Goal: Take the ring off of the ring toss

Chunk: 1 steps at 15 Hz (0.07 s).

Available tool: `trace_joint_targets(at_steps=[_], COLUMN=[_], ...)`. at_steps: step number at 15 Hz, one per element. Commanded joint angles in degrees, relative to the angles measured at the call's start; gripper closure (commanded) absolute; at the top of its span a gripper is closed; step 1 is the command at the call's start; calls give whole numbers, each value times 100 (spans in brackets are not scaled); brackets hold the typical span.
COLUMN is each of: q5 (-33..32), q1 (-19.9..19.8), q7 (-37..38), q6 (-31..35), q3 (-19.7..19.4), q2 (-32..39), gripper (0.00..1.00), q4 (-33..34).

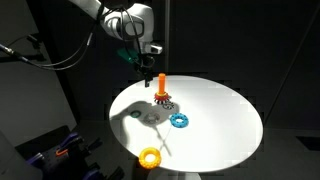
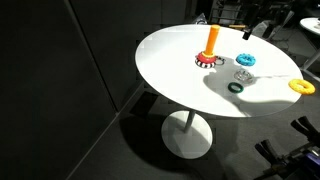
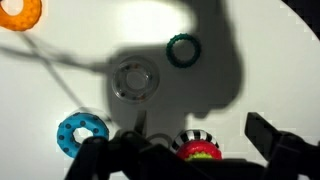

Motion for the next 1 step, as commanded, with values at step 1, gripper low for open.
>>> trace_joint_targets(at_steps=[1], q5=[-16], q1=[-88], q7=[10], q6=[-12], q3=[90], q2=[0], gripper=[0], q4=[10])
